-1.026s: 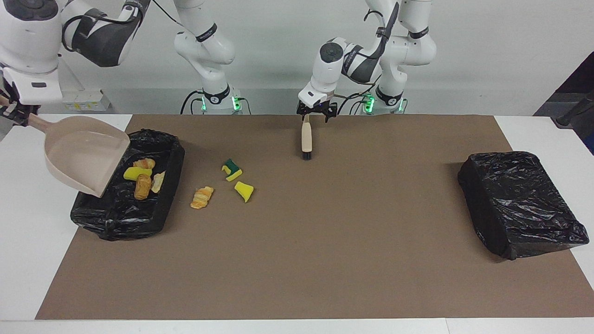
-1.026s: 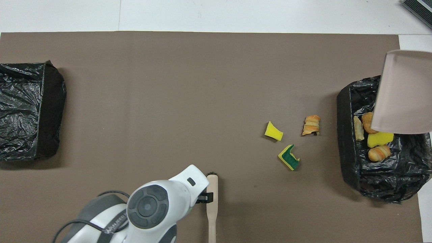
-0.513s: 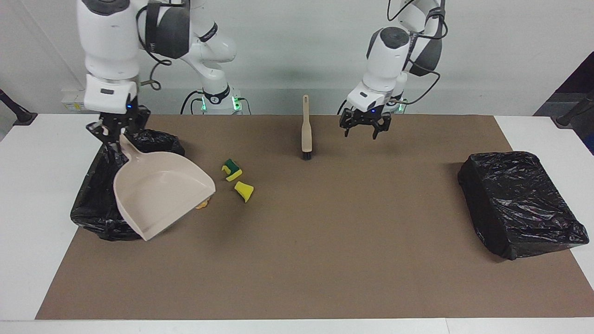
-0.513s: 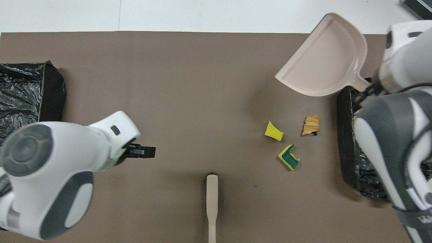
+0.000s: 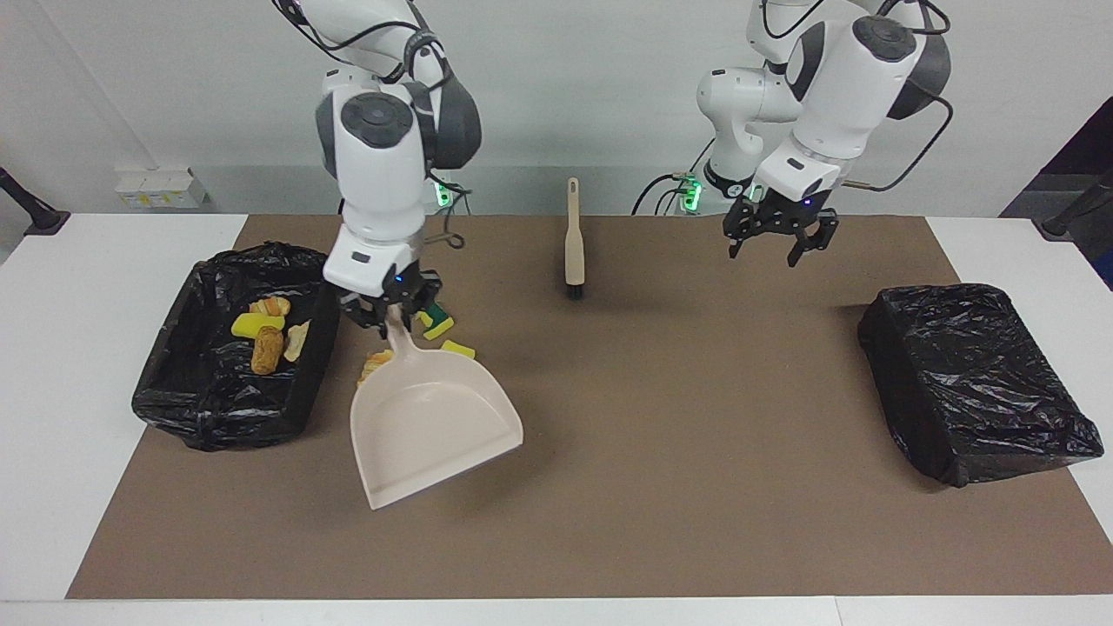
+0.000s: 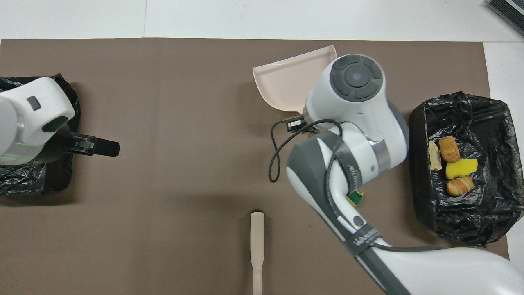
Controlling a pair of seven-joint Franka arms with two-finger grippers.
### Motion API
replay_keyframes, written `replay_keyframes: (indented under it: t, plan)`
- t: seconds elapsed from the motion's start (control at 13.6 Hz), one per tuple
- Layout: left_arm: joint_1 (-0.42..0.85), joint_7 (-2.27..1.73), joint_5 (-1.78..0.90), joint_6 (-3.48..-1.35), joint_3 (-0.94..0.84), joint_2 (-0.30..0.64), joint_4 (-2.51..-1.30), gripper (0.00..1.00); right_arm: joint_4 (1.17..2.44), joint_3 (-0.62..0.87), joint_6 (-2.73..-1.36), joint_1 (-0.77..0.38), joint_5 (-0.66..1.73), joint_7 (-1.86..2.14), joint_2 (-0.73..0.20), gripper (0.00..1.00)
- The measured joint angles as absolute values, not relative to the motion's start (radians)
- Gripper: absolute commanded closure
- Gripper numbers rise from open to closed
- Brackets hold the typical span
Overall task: Sweep and dump trash in bin
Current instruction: 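Lower the dustpan onto the table center and open the right gripper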
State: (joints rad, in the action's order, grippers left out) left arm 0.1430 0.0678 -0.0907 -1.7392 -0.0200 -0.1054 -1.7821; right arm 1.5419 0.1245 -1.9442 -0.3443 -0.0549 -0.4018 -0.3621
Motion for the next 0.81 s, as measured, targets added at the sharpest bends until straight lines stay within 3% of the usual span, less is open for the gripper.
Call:
replay_keyframes:
  t: [0.51,0.59,0.66,0.73,0.81]
  plan:
    - [0.132,0.111,-0.033,-1.643,0.007,-0.052,-1.645,0.0,1.556,0.125,-2.144,-0.51,0.018,-0.739,-0.493,1.0]
    - [0.128,0.133,-0.025,-1.634,0.007,-0.038,-1.624,0.0,1.567,0.124,-2.144,-0.511,0.018,-0.739,-0.506,0.94]
    - [0.122,0.162,-0.024,-1.632,0.007,-0.028,-1.611,0.0,1.58,0.124,-2.145,-0.509,0.018,-0.737,-0.511,0.82]
    - [0.118,0.183,-0.024,-1.63,0.007,-0.023,-1.603,0.0,1.588,0.124,-2.153,-0.508,0.02,-0.735,-0.51,0.53]
    - [0.116,0.195,-0.024,-1.628,0.007,-0.022,-1.6,0.0,1.591,0.124,-2.157,-0.508,0.02,-0.735,-0.507,0.01]
